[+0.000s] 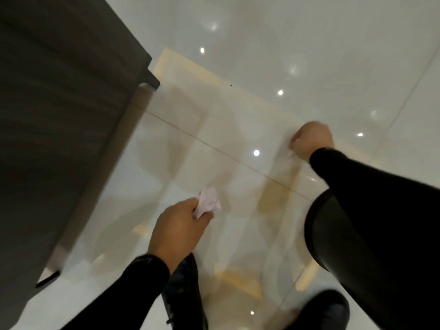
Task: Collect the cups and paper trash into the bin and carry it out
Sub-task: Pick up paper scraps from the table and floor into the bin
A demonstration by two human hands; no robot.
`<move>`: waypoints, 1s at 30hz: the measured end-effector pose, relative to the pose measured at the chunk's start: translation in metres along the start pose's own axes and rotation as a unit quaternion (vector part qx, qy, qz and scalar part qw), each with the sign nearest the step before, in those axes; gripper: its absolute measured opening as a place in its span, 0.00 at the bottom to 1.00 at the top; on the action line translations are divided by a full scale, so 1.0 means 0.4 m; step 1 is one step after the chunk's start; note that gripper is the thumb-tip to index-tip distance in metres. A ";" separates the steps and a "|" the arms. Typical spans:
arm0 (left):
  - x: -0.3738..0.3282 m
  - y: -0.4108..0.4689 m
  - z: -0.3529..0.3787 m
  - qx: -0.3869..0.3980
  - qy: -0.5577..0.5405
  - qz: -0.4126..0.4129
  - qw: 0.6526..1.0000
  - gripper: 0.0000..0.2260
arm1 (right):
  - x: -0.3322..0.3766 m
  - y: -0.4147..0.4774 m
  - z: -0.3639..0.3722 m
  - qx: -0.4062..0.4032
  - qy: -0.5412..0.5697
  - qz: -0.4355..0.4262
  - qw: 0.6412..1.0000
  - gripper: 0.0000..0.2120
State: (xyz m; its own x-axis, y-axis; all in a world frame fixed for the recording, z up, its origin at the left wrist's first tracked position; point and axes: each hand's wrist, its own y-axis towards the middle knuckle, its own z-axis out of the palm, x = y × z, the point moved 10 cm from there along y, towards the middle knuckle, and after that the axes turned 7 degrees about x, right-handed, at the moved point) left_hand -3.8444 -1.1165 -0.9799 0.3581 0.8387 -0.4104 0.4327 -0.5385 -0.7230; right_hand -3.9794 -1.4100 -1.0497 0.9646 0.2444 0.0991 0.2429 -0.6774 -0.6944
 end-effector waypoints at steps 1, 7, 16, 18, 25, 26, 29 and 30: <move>0.020 -0.038 0.006 0.010 0.007 -0.022 1.000 0.20 | 0.013 -0.051 0.021 0.031 0.029 -0.003 0.999 0.13; -0.111 -0.209 -0.033 0.030 0.010 -0.035 0.999 0.19 | 0.049 -0.407 -0.080 0.022 0.271 -0.066 0.960 0.07; -0.834 -0.365 -0.046 0.056 0.092 0.254 0.961 0.15 | -0.516 -0.719 -0.481 -0.134 0.317 0.016 0.939 0.06; -0.918 -0.411 0.011 0.078 0.125 0.289 0.946 0.15 | -0.591 -0.762 -0.437 -0.115 0.358 0.061 0.925 0.06; -0.805 -0.460 0.205 0.166 0.168 0.178 0.955 0.23 | -0.690 -0.857 -0.265 -0.119 0.453 0.139 0.873 0.12; -0.778 -0.463 0.200 0.152 0.167 0.170 0.959 0.22 | -0.712 -0.878 -0.261 -0.167 0.449 0.164 0.862 0.13; -0.693 -0.474 0.182 0.135 0.198 0.149 0.959 0.20 | -0.787 -0.918 -0.141 -0.143 0.501 0.309 0.796 0.26; -0.666 -0.478 0.178 0.139 0.213 0.140 0.957 0.20 | -0.782 -0.922 -0.068 -0.059 0.561 0.350 0.748 0.28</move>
State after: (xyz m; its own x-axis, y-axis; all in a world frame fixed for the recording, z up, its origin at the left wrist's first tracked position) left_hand -4.0816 -1.2313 -0.7718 0.7584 0.5231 -0.3888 0.0542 -0.6452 -0.7621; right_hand -4.3678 -1.2556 -0.8053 0.3221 -0.8904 0.3218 -0.4185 -0.4388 -0.7952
